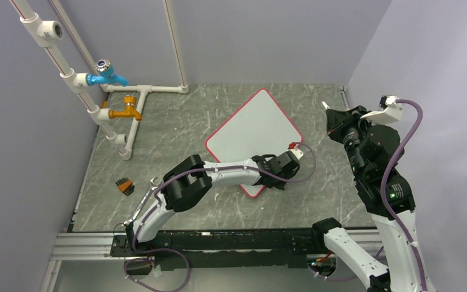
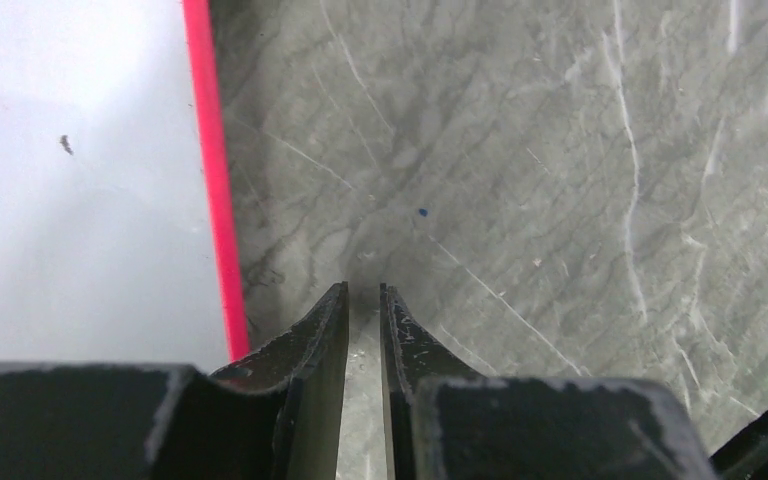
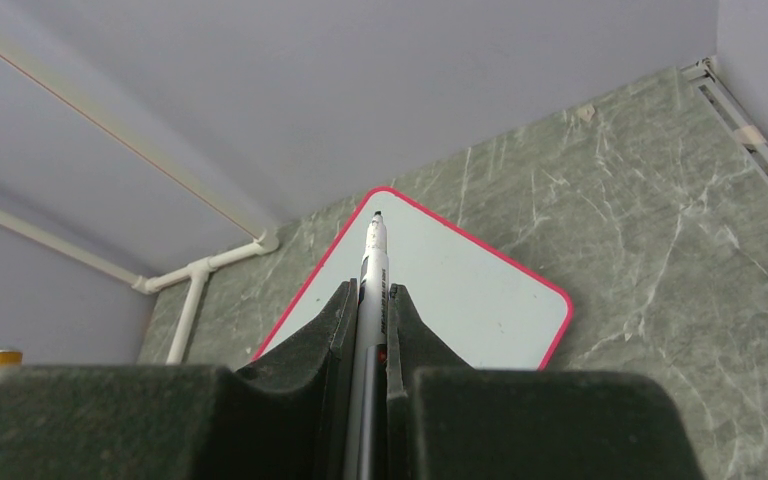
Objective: Write a sentence on the whiteboard
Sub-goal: Move the whiteboard stand to the center of the board.
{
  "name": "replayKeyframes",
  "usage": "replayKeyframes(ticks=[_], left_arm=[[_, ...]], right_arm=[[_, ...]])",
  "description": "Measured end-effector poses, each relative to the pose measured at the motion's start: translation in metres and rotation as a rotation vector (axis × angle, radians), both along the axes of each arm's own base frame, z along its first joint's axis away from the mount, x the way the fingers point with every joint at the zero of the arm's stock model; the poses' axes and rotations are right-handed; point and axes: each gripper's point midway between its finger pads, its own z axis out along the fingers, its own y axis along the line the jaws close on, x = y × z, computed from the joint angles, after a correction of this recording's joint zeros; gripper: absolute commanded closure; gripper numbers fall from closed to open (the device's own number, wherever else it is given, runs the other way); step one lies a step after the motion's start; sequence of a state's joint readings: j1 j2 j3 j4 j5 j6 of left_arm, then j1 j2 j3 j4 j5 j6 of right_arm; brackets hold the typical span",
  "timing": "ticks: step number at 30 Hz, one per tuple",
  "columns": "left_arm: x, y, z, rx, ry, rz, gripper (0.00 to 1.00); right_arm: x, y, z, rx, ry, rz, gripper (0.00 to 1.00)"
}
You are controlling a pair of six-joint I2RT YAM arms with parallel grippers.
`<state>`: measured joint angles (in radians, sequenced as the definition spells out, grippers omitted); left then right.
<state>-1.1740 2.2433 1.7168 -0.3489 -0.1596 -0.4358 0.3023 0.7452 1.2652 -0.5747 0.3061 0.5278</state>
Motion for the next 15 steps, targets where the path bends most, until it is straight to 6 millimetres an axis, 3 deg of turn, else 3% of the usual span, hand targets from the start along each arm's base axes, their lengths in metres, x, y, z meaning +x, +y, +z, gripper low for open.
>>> replayKeyframes(ticks=[7, 15], left_arm=[[0.013, 0.009, -0.005, 0.006, -0.019, 0.036, 0.8], [0.011, 0.033, -0.005, 0.006, -0.045, 0.064, 0.81]], right_arm=[[0.001, 0.002, -0.003, -0.002, 0.007, 0.011, 1.0], [0.002, 0.005, -0.007, -0.004, 0.017, 0.024, 1.0]])
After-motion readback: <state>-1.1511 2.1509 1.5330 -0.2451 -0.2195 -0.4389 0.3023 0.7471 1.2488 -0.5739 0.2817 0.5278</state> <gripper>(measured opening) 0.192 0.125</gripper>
